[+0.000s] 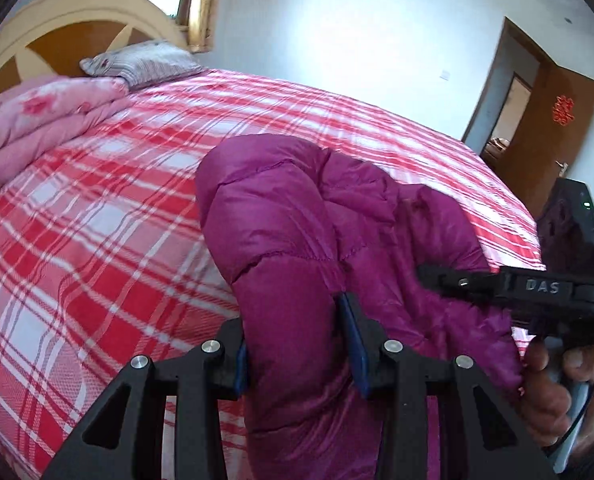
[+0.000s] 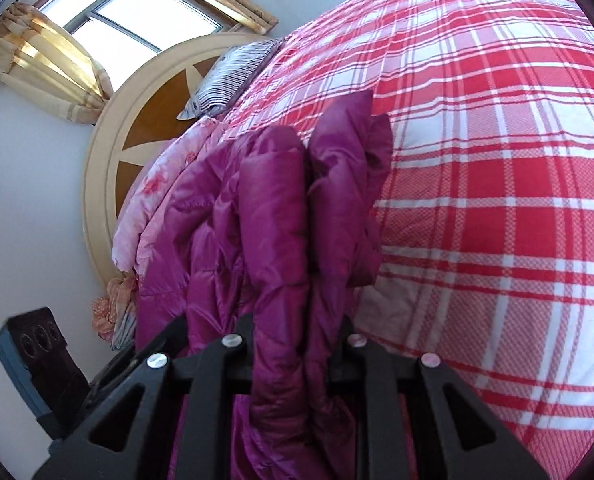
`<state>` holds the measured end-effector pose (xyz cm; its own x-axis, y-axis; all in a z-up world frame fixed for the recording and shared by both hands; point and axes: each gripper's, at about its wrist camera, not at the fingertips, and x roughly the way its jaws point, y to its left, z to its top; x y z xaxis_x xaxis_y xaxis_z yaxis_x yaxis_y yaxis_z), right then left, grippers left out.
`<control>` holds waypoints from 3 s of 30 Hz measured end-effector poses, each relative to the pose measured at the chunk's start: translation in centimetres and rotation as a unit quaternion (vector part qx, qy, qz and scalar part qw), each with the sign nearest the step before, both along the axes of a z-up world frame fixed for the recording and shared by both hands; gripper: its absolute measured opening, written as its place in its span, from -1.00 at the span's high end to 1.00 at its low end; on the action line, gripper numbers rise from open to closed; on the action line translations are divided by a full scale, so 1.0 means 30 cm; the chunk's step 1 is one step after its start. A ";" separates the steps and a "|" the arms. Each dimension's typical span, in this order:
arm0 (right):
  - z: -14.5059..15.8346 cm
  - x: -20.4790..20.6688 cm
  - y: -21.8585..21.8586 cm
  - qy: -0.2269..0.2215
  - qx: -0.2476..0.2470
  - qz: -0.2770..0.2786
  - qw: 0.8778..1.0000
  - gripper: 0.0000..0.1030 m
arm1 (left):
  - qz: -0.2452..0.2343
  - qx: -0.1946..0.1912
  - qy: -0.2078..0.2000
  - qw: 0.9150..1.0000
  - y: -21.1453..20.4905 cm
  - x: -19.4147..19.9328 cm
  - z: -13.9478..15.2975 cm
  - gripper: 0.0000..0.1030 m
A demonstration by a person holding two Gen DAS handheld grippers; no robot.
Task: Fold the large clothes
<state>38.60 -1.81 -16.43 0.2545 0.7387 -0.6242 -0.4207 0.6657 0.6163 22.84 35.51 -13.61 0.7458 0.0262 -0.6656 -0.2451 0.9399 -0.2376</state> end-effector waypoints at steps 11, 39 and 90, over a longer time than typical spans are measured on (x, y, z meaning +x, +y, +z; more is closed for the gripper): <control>-0.098 0.034 -0.074 0.007 -0.042 -0.045 0.998 0.26 | 0.035 -0.025 0.009 0.999 0.053 -0.025 -0.113 -0.50; 0.361 -0.564 -0.162 -0.275 -0.135 -0.137 0.942 -0.79 | -0.012 0.053 -0.132 0.990 -0.093 -0.412 0.368 -0.66; 0.500 -0.802 -0.210 -0.389 -0.137 -0.185 0.892 -1.00 | -0.032 0.068 -0.125 0.989 -0.152 -0.436 0.402 -0.87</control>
